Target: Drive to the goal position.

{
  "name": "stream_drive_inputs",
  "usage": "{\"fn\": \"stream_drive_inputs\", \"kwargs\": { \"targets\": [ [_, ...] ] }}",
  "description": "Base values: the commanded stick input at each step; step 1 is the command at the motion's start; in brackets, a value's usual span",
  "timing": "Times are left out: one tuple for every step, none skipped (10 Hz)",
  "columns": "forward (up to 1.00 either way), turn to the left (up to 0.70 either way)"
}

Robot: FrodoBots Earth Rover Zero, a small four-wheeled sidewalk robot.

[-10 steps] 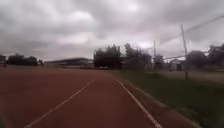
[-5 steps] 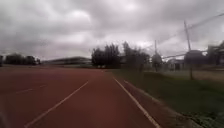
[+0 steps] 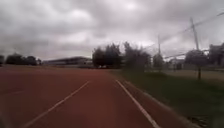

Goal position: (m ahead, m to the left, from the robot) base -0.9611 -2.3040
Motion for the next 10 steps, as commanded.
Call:
{"fn": "stream_drive_inputs", "kwargs": {
  "targets": [
    [0.7, 0.0],
    [0.7, 0.0],
    [0.7, 0.0],
    [0.7, 0.0],
    [0.7, 0.0],
    [0.7, 0.0],
    [0.7, 0.0],
    [0.7, 0.0],
    [0.7, 0.0],
    [0.7, 0.0]
  ]
}}
